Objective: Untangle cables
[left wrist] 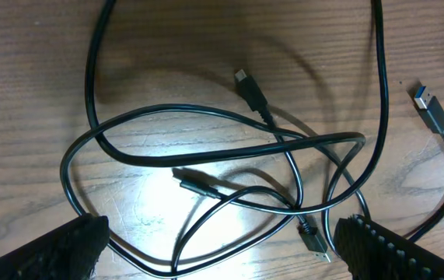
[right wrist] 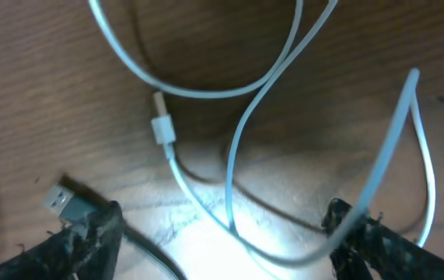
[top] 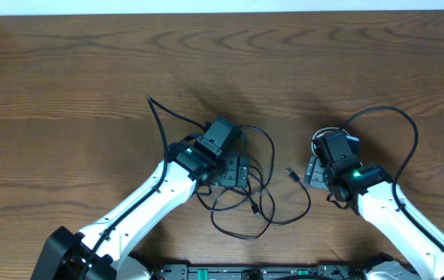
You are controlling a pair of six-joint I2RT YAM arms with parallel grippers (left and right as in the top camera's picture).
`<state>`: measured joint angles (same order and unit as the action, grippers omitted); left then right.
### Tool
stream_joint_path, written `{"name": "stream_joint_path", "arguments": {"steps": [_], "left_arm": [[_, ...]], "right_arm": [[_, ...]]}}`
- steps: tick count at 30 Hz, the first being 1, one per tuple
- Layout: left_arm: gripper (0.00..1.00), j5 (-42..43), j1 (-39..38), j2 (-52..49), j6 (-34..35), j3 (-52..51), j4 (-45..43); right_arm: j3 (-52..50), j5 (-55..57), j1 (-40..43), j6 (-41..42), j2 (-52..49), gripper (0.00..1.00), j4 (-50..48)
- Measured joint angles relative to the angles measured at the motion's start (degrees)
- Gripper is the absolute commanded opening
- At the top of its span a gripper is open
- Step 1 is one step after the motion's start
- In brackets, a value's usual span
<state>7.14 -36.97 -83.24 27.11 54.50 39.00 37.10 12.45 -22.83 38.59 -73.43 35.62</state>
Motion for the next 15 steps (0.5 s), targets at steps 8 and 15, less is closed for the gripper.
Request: {"name": "stream_joint_path", "arguments": {"steps": [8,15], "left_arm": [[0.98,0.0,0.0,0.0,0.0,0.0,0.0],[0.98,0.0,0.0,0.0,0.0,0.0,0.0]], "right_arm": [[-0.5,5.0,0.0,-1.0,-3.1,0.01,-11.3],[1.5,4.6,0.6,-5.8,2.3,0.01,-20.3]]}}
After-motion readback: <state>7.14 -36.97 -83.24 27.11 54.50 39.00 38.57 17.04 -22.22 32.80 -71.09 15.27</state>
